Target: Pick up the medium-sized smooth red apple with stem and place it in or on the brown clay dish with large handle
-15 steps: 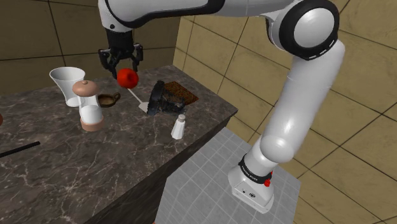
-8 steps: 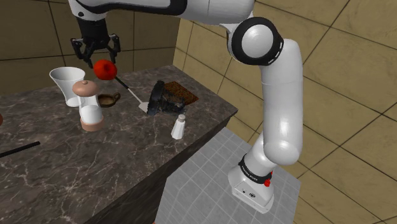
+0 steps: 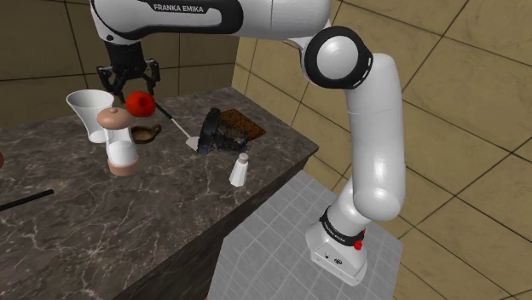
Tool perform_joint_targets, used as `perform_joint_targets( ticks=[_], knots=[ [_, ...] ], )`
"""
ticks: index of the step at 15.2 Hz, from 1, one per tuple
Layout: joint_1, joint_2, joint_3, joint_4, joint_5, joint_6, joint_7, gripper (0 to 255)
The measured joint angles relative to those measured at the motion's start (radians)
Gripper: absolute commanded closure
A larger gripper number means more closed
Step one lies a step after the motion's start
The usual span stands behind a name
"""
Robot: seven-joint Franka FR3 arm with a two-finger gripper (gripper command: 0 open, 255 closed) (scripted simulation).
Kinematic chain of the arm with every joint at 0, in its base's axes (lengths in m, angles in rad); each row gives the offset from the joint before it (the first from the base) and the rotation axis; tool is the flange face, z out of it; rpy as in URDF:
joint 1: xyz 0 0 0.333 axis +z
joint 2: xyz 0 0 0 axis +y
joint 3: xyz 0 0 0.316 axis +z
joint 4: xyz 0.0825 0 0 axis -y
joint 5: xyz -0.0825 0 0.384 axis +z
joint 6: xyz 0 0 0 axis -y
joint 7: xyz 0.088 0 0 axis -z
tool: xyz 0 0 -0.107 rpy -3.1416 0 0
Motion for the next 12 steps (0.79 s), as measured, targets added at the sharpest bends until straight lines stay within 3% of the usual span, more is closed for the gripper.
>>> perform_joint_targets(
  ticks=[12],
  knots=[
    [-0.012, 0.008, -0.005, -0.093, -0.012, 0.108, 0.025, 255]
  ],
)
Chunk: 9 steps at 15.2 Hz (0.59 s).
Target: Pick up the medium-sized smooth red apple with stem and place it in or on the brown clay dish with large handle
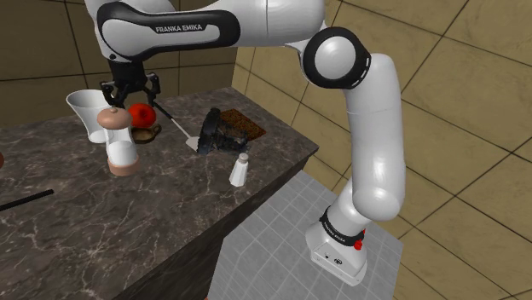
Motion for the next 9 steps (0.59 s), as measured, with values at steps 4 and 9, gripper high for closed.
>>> perform_joint_targets(
  ticks=[4, 9],
  knots=[
    [-0.002, -0.001, 0.0, -0.001, 0.0, 0.0, -0.002, 0],
    [-0.004, -0.003, 0.0, -0.008, 0.0, 0.003, 0.0, 0]
  ],
)
